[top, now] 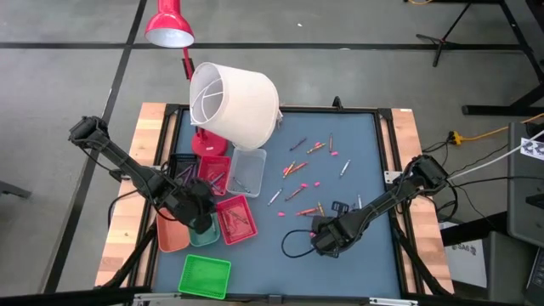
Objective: Sort crayons
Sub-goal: Put the gray crayon into the green bin
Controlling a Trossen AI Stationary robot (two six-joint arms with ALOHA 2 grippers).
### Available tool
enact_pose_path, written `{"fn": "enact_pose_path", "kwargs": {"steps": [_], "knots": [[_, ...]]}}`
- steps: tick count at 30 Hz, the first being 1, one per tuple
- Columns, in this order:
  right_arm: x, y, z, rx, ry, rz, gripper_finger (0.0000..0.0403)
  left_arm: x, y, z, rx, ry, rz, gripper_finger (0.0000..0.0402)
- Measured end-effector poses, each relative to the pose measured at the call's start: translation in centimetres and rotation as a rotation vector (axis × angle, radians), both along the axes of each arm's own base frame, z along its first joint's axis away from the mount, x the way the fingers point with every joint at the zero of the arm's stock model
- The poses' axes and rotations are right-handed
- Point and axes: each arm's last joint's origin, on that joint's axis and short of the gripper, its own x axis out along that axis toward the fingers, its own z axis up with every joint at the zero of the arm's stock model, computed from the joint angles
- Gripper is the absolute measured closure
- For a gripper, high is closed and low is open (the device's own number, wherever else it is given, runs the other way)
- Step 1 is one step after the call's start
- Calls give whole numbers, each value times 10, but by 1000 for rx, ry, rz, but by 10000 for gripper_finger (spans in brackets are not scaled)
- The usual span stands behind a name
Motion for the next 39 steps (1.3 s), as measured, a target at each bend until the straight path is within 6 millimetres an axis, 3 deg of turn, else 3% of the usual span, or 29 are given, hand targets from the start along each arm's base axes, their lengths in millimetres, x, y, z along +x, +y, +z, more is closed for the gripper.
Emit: {"fn": "enact_pose_path", "kwargs": {"steps": [9, 22, 31, 39], "knots": [[8, 5, 6, 24, -37, 36, 393, 12, -6, 12, 84, -175, -92, 321], [40, 16, 46, -46, -265, 169, 391, 18, -10, 20, 129, -279, -179, 321], [76, 0, 67, -101, -492, 233, 391, 19, -11, 22, 131, -295, -186, 321], [120, -18, 94, -101, -873, 364, 390, 19, -11, 22, 132, -295, -186, 321]]}}
